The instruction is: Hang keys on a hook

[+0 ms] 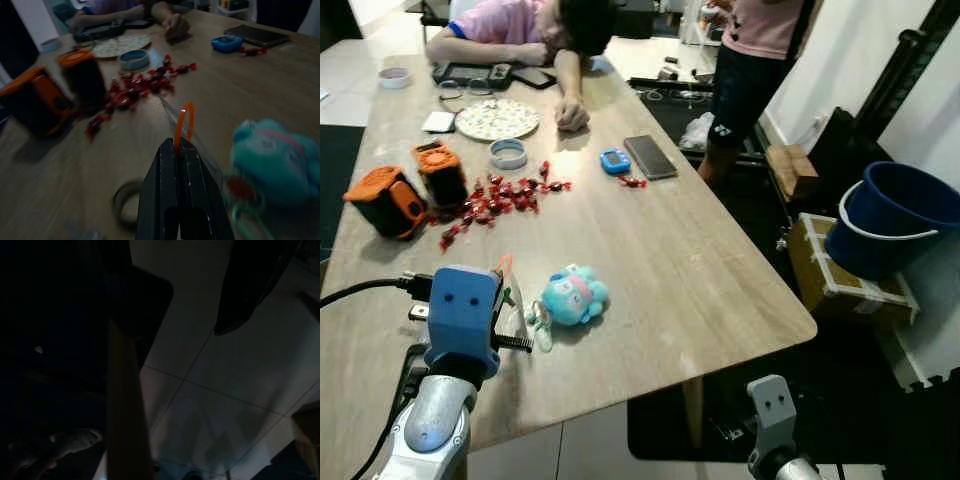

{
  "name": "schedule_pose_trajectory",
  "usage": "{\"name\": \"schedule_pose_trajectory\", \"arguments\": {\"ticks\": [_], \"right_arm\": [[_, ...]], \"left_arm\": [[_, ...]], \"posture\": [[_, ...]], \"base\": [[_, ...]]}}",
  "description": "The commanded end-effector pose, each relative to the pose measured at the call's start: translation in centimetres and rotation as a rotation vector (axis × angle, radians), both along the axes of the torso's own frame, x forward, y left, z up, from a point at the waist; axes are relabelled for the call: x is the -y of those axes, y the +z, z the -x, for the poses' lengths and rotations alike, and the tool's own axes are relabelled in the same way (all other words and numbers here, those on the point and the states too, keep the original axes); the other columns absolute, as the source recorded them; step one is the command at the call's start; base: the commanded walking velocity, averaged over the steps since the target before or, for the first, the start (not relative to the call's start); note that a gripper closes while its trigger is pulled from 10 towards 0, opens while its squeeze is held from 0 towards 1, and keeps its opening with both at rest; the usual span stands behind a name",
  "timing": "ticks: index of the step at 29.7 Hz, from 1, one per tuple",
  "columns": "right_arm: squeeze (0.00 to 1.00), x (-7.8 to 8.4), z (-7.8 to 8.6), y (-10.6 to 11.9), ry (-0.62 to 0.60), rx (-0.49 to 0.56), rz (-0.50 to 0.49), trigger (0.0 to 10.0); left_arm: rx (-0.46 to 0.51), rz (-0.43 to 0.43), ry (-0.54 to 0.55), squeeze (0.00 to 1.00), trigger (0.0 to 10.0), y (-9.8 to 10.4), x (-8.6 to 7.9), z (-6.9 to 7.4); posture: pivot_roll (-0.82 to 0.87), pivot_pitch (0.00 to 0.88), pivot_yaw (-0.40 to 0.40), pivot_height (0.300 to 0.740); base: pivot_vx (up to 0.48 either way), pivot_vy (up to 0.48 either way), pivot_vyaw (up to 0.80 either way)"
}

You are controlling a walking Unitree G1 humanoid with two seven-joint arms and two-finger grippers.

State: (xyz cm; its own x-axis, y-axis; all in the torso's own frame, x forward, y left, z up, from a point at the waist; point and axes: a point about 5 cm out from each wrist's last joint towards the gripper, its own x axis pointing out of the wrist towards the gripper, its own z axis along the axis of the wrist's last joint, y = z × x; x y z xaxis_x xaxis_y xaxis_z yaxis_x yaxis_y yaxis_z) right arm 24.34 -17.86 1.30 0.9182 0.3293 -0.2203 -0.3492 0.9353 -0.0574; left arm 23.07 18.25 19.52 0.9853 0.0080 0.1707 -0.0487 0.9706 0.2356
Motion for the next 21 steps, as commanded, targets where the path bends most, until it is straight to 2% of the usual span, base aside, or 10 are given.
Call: {"name": "schedule_pose_trajectory", "arguments": {"ticks": [1,16,21], "right_arm": [[0.0,0.39,0.84,-0.87,-0.009,-0.044,0.004,10.0],[0.0,0.31,0.74,-0.88,-0.003,-0.046,0.005,10.0],[0.0,0.24,0.73,-0.88,0.0,-0.045,0.004,10.0]], "left_arm": [[-0.019,0.008,0.004,0.0,10.0,-0.6,0.13,0.09],[-0.019,0.007,0.009,0.0,10.0,-0.64,0.07,0.05],[-0.018,0.006,0.013,0.0,10.0,-0.64,0.0,0.07]], "posture": [[0.23,0.157,-0.061,0.74],[0.23,0.157,-0.064,0.74],[0.23,0.161,-0.063,0.74]], "base": [[-0.424,0.0,0.0],[-0.39,0.0,0.0],[-0.049,0.0,0.0]]}}
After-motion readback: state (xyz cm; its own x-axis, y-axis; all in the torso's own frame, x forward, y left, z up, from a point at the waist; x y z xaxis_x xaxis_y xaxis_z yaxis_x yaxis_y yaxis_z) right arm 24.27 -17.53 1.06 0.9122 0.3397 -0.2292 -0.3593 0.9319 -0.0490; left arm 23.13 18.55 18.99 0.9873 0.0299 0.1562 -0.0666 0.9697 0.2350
